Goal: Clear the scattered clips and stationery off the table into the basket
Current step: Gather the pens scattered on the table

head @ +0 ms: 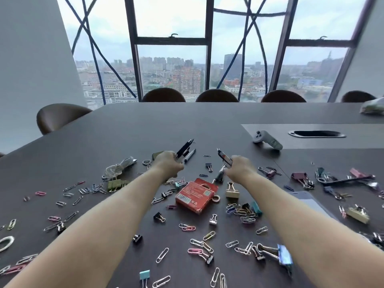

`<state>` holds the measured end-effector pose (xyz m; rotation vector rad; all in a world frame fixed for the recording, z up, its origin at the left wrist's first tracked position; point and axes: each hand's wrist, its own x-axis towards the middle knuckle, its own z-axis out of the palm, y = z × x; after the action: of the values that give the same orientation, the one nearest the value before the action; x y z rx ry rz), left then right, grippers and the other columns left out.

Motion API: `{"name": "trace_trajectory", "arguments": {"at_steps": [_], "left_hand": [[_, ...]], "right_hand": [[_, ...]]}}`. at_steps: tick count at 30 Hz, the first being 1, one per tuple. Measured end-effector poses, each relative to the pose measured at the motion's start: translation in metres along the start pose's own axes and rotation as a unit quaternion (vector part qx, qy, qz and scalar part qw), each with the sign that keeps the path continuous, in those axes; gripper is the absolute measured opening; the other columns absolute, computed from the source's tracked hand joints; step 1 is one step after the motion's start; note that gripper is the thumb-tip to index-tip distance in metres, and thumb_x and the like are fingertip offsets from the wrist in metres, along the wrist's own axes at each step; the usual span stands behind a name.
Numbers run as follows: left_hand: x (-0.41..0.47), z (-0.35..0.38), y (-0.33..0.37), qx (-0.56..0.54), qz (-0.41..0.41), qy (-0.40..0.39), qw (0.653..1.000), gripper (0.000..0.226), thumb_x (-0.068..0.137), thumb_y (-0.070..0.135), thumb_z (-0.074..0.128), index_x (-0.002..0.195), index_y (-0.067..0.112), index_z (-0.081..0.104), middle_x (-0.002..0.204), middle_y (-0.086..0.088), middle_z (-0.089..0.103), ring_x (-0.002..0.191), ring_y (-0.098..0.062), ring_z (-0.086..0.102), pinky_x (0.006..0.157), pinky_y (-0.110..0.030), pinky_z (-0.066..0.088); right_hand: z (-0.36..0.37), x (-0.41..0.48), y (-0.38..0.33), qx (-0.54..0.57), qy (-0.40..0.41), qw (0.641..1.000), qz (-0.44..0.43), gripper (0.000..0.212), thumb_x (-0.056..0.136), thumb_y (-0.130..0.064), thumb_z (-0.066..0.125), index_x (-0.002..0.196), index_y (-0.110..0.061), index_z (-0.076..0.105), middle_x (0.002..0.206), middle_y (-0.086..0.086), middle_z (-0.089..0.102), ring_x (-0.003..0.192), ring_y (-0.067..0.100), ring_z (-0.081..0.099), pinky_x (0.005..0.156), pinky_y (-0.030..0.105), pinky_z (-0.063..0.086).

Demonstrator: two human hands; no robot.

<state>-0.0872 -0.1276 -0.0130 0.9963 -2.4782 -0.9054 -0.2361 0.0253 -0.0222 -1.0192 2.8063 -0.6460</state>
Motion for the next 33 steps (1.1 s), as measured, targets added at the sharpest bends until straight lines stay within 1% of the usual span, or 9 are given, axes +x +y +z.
{"name": "trace_trajectory", "arguments": {"at_steps": [3, 6, 11, 14, 19, 23, 26, 29, 33], "left_hand": [[0.03, 0.007, 0.006, 0.046, -0.004, 0.019, 0.999, 0.011, 0.083, 0.021, 0.059, 0.09, 0.012, 0.058, 0.075, -0.003, 0.067, 0.055, -0.014, 0.062, 0.048, -0.019, 0.043], [0.062, 0.02, 0.007, 0.08, -0.007, 0.004, 0.997, 0.022, 0.084, 0.024, 0.056, 0.1, 0.009, 0.058, 0.091, -0.011, 0.071, 0.076, -0.023, 0.069, 0.058, -0.025, 0.045], [0.095, 0.039, 0.006, 0.159, -0.022, 0.017, 0.987, 0.032, 0.085, 0.039, 0.057, 0.1, 0.011, 0.06, 0.107, -0.013, 0.066, 0.104, -0.03, 0.06, 0.08, -0.033, 0.047], [0.099, 0.045, 0.006, 0.198, -0.043, 0.01, 0.979, 0.035, 0.084, 0.04, 0.06, 0.102, 0.01, 0.062, 0.113, -0.011, 0.063, 0.107, -0.03, 0.058, 0.082, -0.031, 0.045], [0.085, 0.045, 0.01, 0.196, -0.037, -0.002, 0.98, 0.038, 0.089, 0.045, 0.052, 0.091, 0.008, 0.061, 0.105, -0.014, 0.064, 0.101, -0.03, 0.059, 0.074, -0.028, 0.041], [0.064, 0.041, 0.011, 0.099, -0.032, -0.006, 0.995, 0.028, 0.09, 0.029, 0.054, 0.102, 0.004, 0.055, 0.106, -0.016, 0.063, 0.091, -0.029, 0.058, 0.073, -0.032, 0.043], [0.043, 0.038, 0.016, -0.002, -0.03, -0.021, 0.999, 0.018, 0.09, 0.019, 0.054, 0.102, 0.006, 0.049, 0.098, -0.014, 0.065, 0.085, -0.027, 0.064, 0.067, -0.037, 0.051], [0.024, 0.034, 0.029, -0.077, -0.009, -0.051, 0.996, 0.013, 0.092, 0.01, 0.05, 0.104, 0.008, 0.046, 0.083, -0.008, 0.062, 0.074, -0.021, 0.062, 0.077, -0.04, 0.053], [0.001, 0.038, 0.058, -0.07, 0.036, -0.056, 0.995, 0.017, 0.09, 0.01, 0.052, 0.107, 0.011, 0.052, 0.075, -0.002, 0.053, 0.061, -0.014, 0.049, 0.06, -0.025, 0.045]], "right_hand": [[0.009, 0.029, 0.001, 0.002, -0.009, 0.999, 0.032, 0.036, 0.082, -0.036, 0.063, 0.101, -0.006, 0.06, 0.109, 0.015, 0.065, 0.104, 0.032, 0.06, 0.08, 0.032, 0.047], [0.023, 0.053, 0.006, 0.016, -0.027, 0.997, 0.076, 0.049, 0.076, -0.051, 0.065, 0.098, -0.008, 0.059, 0.112, 0.014, 0.064, 0.107, 0.032, 0.059, 0.081, 0.032, 0.046], [0.03, 0.065, 0.01, 0.036, -0.026, 0.994, 0.098, 0.036, 0.076, -0.039, 0.066, 0.064, -0.014, 0.042, 0.092, 0.009, 0.059, 0.086, 0.028, 0.055, 0.072, 0.027, 0.041], [0.027, 0.062, 0.01, 0.049, -0.031, 0.994, 0.097, 0.032, 0.075, -0.031, 0.064, 0.059, -0.016, 0.04, 0.081, 0.006, 0.052, 0.079, 0.027, 0.051, 0.069, 0.026, 0.04], [0.022, 0.051, 0.011, 0.125, -0.032, 0.99, 0.05, 0.028, 0.076, -0.029, 0.059, 0.059, -0.013, 0.044, 0.064, 0.004, 0.052, 0.07, 0.028, 0.054, 0.057, 0.026, 0.039], [0.007, 0.039, 0.012, 0.18, -0.013, 0.984, -0.013, 0.016, 0.08, -0.025, 0.055, 0.068, -0.014, 0.051, 0.075, 0.007, 0.068, 0.079, 0.026, 0.067, 0.071, 0.031, 0.051], [-0.01, 0.025, 0.015, 0.177, -0.012, 0.983, -0.046, 0.021, 0.085, -0.024, 0.055, 0.067, -0.017, 0.047, 0.063, -0.002, 0.059, 0.077, 0.024, 0.063, 0.07, 0.031, 0.047], [-0.029, 0.006, 0.027, 0.158, -0.016, 0.985, -0.073, 0.022, 0.085, -0.034, 0.062, 0.081, -0.013, 0.054, 0.078, 0.002, 0.058, 0.079, 0.022, 0.056, 0.071, 0.029, 0.043], [-0.053, -0.018, 0.06, 0.143, 0.011, 0.988, -0.058, 0.022, 0.081, -0.032, 0.066, 0.073, -0.013, 0.056, 0.075, 0.004, 0.058, 0.076, 0.022, 0.054, 0.07, 0.029, 0.041]]}}
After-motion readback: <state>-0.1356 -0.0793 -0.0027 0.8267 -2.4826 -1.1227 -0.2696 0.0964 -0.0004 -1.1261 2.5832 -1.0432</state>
